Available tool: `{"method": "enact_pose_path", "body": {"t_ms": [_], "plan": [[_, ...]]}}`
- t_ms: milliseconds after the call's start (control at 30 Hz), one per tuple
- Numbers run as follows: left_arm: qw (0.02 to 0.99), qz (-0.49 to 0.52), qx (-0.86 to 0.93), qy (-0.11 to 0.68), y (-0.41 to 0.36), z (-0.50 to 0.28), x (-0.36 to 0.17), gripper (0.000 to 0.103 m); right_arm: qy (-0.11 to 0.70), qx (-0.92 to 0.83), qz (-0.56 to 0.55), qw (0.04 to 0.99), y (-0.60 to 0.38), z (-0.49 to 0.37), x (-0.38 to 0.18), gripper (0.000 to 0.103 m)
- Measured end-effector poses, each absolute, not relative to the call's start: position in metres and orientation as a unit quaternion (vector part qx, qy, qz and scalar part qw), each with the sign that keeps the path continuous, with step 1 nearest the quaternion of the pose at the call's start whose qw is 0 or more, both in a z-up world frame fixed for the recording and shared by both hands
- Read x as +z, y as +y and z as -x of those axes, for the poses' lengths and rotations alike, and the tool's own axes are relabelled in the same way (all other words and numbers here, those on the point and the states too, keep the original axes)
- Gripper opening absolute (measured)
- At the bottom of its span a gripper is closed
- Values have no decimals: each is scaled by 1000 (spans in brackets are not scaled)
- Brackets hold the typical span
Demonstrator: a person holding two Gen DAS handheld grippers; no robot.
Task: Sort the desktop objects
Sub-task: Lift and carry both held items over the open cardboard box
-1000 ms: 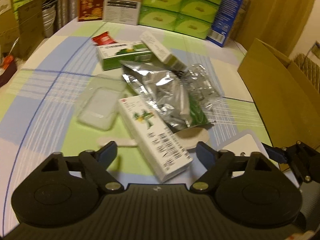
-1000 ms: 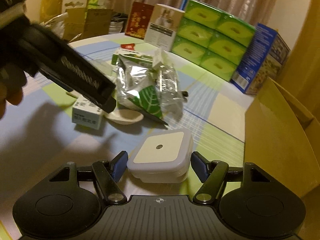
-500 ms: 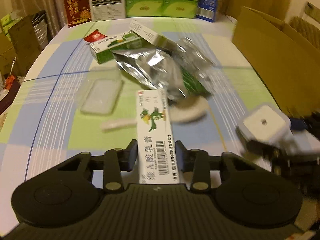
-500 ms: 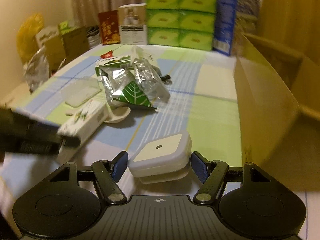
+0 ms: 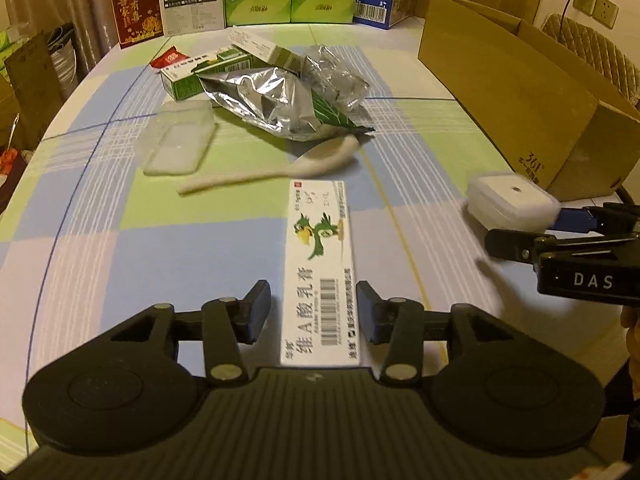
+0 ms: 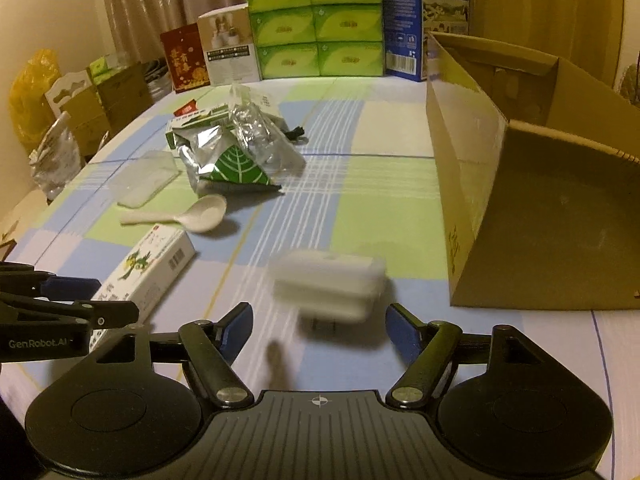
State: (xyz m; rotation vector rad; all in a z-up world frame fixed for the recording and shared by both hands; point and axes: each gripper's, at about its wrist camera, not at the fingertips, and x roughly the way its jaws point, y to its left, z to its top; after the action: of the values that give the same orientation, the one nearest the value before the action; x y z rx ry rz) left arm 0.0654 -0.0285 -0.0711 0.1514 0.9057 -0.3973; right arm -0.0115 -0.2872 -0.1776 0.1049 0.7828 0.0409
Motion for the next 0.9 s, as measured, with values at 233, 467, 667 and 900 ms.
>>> {"method": "enact_pose_path", "body": {"t_ms": [233,467,667,900], "plan": [[880,-74,-192,429,-30,-79,-72,50,373,0,-53,926,-286,-4,-179,84],[878,-71,-198,431,-32,-89,-78,50,372,-18,-52,926,-283,-14,-186,85],[877,-74,-206,428,-33,-94,-81,50,373,-24,-56,926,-283,-17,-188,84],[874,-92,-215,425,-39,-98,-85,45,373,-36,-56,926,-284,-20,-190,76]]}}
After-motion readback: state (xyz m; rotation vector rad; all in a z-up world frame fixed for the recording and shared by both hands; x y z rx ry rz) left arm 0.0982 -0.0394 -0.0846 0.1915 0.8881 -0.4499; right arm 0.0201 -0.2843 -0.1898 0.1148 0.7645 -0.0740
